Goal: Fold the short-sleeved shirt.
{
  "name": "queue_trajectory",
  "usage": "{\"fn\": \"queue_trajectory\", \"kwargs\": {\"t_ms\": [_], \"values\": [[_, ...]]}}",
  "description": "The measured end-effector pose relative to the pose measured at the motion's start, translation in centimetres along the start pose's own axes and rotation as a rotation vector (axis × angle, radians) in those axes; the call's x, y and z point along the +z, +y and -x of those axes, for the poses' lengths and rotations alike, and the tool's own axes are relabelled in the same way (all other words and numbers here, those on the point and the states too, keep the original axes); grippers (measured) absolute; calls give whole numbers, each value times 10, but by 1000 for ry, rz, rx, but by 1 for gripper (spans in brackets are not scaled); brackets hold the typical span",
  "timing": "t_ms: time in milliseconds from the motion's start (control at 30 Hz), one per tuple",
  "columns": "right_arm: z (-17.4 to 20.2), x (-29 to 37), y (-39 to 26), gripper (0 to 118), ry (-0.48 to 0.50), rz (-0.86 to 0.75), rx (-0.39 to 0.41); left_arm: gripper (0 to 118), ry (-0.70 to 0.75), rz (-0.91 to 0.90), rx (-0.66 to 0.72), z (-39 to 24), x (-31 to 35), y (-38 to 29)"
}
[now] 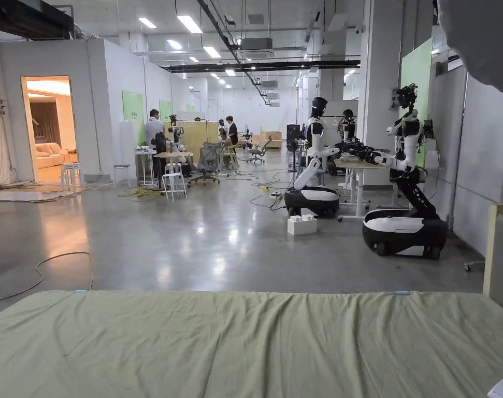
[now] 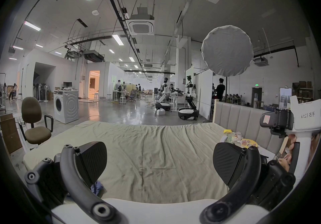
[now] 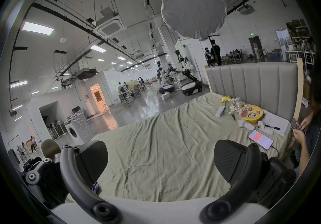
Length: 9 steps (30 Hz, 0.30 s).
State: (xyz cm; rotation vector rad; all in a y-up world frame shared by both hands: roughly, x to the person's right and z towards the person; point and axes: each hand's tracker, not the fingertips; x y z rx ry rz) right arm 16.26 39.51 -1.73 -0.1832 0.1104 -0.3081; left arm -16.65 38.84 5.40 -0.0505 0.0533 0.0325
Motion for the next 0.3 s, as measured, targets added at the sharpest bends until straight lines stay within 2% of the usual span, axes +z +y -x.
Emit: {"fn": "queue_trajectory", "kwargs": {"t_ms": [100,200,300], "values": [[-10,1,-6,118,121,-88,60,118,-4,11,-6,-1,0,-1],[-10,7,-11,118,222,-140,193,118,0,-3,-11,-2,1,-2],[4,9,-16,118,125,-147,330,118,49,-49,-22,-4,3,-4]]}}
